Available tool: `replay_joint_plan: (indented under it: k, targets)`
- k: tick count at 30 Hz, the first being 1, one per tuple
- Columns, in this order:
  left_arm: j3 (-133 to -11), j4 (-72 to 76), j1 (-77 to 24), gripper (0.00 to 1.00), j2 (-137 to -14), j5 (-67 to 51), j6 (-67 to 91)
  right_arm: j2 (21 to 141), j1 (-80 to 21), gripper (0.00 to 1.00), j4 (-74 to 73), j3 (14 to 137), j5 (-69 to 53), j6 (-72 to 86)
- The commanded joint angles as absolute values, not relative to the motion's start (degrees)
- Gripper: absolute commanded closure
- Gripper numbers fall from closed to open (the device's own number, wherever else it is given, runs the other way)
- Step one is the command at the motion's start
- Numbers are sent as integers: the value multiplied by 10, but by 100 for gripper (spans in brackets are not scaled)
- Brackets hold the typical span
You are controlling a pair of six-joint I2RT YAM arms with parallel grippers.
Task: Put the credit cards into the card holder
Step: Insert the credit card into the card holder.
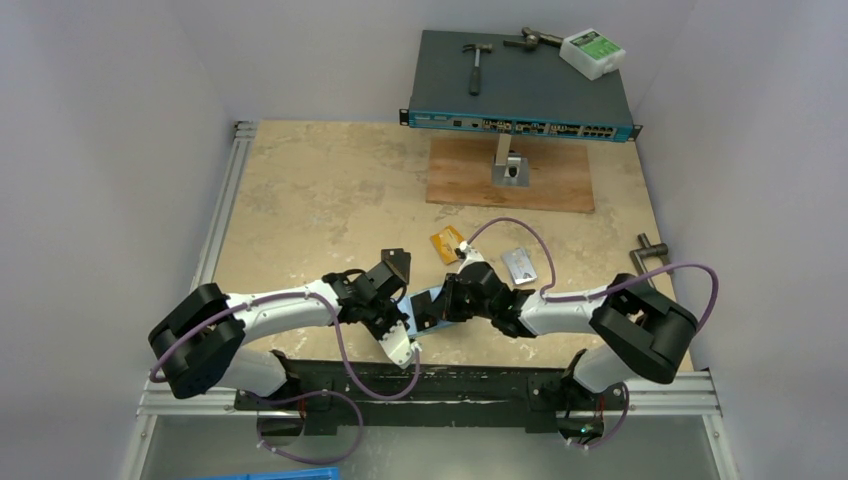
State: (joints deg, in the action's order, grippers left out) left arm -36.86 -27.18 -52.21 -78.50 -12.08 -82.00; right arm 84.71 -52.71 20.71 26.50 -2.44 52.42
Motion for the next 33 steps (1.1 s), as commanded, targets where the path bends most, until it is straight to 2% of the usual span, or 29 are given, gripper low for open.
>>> replay_joint_plan:
  k: [1, 15, 26, 29, 33]
  targets:
    - [-348, -292, -526, 92, -795, -131, -807, 875, -532, 100, 143, 255, -32, 496]
    - [-355, -291, -529, 92, -798, -132, -800, 918, -533, 100, 170, 271, -60, 483]
    - [-360, -278, -533, 92, -797, -129, -772, 907, -534, 100, 117, 291, -34, 457]
    - [-358, -230, -533, 94, -793, -108, -700, 895, -541, 90, 93, 294, -15, 452]
    - [-364, -237, -533, 94, -773, -84, -602, 883, -554, 67, 70, 297, 11, 453]
